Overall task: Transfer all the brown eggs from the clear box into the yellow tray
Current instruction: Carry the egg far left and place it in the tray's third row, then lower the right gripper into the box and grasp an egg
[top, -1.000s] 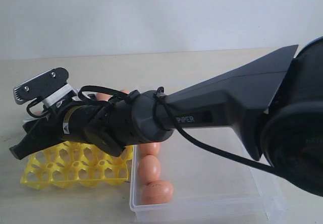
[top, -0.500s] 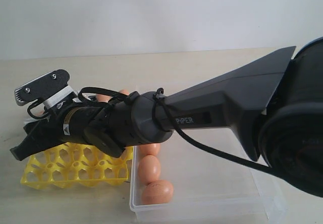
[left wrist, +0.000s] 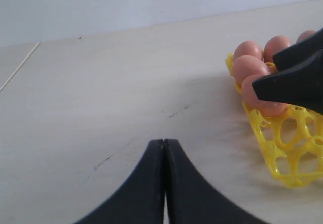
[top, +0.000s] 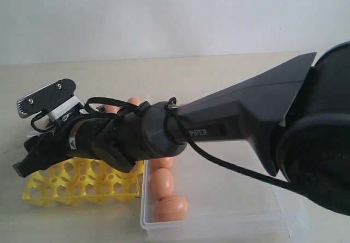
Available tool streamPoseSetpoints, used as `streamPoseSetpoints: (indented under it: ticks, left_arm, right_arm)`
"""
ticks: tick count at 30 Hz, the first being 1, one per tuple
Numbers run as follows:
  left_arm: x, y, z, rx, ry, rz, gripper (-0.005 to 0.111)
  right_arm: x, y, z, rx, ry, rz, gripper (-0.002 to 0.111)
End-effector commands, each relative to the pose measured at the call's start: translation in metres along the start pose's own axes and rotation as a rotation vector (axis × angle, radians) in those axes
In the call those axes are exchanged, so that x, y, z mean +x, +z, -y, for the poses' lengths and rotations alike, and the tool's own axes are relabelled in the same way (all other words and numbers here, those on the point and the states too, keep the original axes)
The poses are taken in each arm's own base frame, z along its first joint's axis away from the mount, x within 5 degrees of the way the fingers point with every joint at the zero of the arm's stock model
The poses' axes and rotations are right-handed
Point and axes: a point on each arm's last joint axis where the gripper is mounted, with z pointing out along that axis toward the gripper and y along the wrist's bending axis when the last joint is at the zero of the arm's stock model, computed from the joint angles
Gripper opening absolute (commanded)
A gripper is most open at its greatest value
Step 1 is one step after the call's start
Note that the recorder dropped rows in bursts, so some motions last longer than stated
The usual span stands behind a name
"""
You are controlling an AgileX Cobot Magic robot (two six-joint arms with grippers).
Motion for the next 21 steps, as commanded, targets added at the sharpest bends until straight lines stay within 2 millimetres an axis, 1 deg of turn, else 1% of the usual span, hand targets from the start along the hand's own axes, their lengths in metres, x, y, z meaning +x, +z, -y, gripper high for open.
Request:
streamPoseSetpoints:
  ticks: [1,3,5,6,8,9,11,13,15,21]
  left_arm:
    - [-0.002,-0.001,0.0,0.005,-0.005,0.019,0.0]
    - [-0.002,-0.001,0.0,0.005,-0.005,0.019,0.0]
    - [-0.002,-0.001,0.0,0.005,-0.005,0.019,0.0]
    - [-0.002,-0.001,0.0,0.005,-0.005,0.019,0.0]
    - [-0.002,-0.001,0.0,0.005,-0.005,0.019,0.0]
    - [-0.002,-0.001,0.0,0.005,-0.005,0.019,0.0]
    - [-0.002,-0.001,0.0,0.005,-0.005,0.019,0.0]
    - [-0.002,-0.001,0.0,0.005,-0.005,0.019,0.0]
    - [-0.002,-0.001,0.0,0.005,-0.005,0.019,0.0]
    - [-0.002,-0.001,0.0,0.005,-0.005,0.019,0.0]
  right_arm:
    - [-0.027,-0.02,-0.003,0.011,-0.055,-0.022,0.062]
    - [-0.043,-0.036,-0.001,0.027,-0.114,-0.064,0.059]
    - [-0.058,-0.055,0.005,0.05,-0.152,-0.114,0.058]
    - [-0.067,-0.069,0.009,0.063,-0.173,-0.149,0.057]
    - [-0.077,-0.087,0.018,0.092,-0.179,-0.207,0.057]
    - [-0.084,-0.1,0.023,0.117,-0.206,-0.232,0.057]
    - [-0.088,-0.118,0.033,0.158,-0.198,-0.271,0.057]
    - [-0.084,-0.135,0.045,0.207,-0.153,-0.301,0.057]
    - [-0.073,-0.149,0.055,0.243,-0.071,-0.327,0.057]
    - [-0.028,-0.177,0.076,0.345,0.2,-0.445,0.057]
